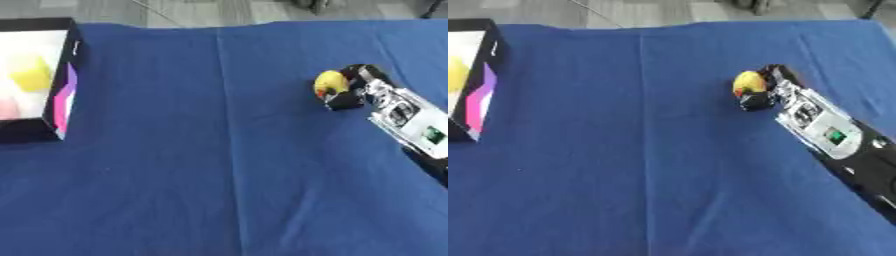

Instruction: Pick up the objects with one hand, pass them to the other hand, and then place them into the box on the other side of the table.

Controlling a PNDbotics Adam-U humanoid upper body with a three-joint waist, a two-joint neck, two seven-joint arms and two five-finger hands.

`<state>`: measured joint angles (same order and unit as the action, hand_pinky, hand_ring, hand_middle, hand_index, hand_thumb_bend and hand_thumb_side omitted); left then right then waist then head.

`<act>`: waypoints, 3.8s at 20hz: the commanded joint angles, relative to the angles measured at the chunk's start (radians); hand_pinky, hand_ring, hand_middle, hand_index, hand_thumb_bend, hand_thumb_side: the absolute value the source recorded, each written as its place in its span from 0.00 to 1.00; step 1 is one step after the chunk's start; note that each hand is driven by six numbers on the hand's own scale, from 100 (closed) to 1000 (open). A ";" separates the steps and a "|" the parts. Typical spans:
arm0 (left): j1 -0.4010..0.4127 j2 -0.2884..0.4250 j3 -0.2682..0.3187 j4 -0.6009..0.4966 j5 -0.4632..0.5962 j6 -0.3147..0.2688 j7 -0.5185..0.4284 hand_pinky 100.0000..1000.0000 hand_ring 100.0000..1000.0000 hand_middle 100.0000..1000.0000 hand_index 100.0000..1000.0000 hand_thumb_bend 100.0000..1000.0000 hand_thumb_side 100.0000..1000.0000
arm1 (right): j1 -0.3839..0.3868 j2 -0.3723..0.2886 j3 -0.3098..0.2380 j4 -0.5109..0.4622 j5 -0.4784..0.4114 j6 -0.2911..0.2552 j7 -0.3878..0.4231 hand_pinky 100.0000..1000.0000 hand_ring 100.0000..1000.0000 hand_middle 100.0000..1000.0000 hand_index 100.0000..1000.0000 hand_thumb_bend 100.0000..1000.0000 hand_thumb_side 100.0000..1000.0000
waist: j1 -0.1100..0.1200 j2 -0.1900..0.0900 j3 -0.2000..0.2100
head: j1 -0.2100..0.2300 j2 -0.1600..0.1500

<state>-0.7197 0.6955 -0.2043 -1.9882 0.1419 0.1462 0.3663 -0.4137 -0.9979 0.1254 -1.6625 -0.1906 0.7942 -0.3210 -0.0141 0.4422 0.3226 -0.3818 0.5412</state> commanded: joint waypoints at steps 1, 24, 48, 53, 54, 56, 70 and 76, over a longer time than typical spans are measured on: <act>-0.011 0.020 0.009 -0.012 -0.003 0.000 0.002 0.80 0.72 0.72 0.78 0.71 0.55 | -0.007 -0.018 0.000 -0.001 -0.001 0.089 -0.116 0.76 0.77 0.52 0.60 0.11 0.00 | 0.003 -0.021 0.001 | -0.001 -0.014; 0.020 0.095 0.048 -0.012 0.011 0.058 0.018 0.79 0.71 0.73 0.79 0.71 0.55 | -0.023 0.033 0.027 -0.337 0.163 0.037 -0.274 0.65 0.54 0.24 0.35 0.00 0.00 | 0.017 -0.146 -0.094 | 0.072 0.092; -0.244 0.181 -0.281 -0.012 -0.089 0.542 -0.851 0.86 0.81 0.83 0.94 0.94 0.24 | -0.139 0.456 0.451 -0.337 0.890 -0.009 -0.260 0.59 0.50 0.27 0.36 0.00 0.00 | 0.048 -0.227 -0.197 | 0.194 0.171; -0.325 0.119 -0.398 -0.012 -0.173 0.636 -0.851 0.87 0.83 0.84 0.94 0.86 0.36 | -0.160 0.468 0.487 -0.337 0.917 -0.068 -0.307 0.59 0.49 0.27 0.37 0.00 0.00 | 0.053 -0.231 -0.192 | 0.209 0.171; -0.337 0.108 -0.420 -0.012 -0.199 0.658 -0.839 0.87 0.83 0.84 0.94 0.87 0.36 | -0.160 0.468 0.495 -0.337 0.922 -0.082 -0.318 0.59 0.49 0.27 0.37 0.00 0.00 | 0.054 -0.231 -0.191 | 0.214 0.168; -0.348 0.089 -0.455 -0.012 -0.243 0.701 -0.816 0.88 0.84 0.84 0.94 0.86 0.35 | -0.159 0.466 0.513 -0.337 0.942 -0.117 -0.337 0.60 0.49 0.27 0.37 0.00 0.00 | 0.055 -0.232 -0.190 | 0.222 0.165; -0.346 -0.003 -0.480 0.003 -0.319 0.761 -0.790 0.87 0.83 0.83 0.92 0.88 0.35 | -0.172 0.477 0.586 -0.337 1.076 -0.295 -0.322 0.64 0.50 0.29 0.38 0.00 0.00 | 0.053 -0.225 -0.185 | 0.249 0.163; -0.347 -0.039 -0.490 0.032 -0.251 0.761 -0.739 0.87 0.83 0.82 0.90 0.94 0.40 | -0.176 0.481 0.603 -0.337 1.126 -0.359 -0.301 0.65 0.51 0.30 0.38 0.00 0.00 | 0.052 -0.221 -0.182 | 0.258 0.160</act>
<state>-1.0521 0.6521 -0.7037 -1.9549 -0.1236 0.8759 -0.3532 -0.5725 -0.5145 0.7320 -1.9813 0.9220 0.4442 -0.6205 0.0399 0.2360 0.1384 -0.1278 0.7094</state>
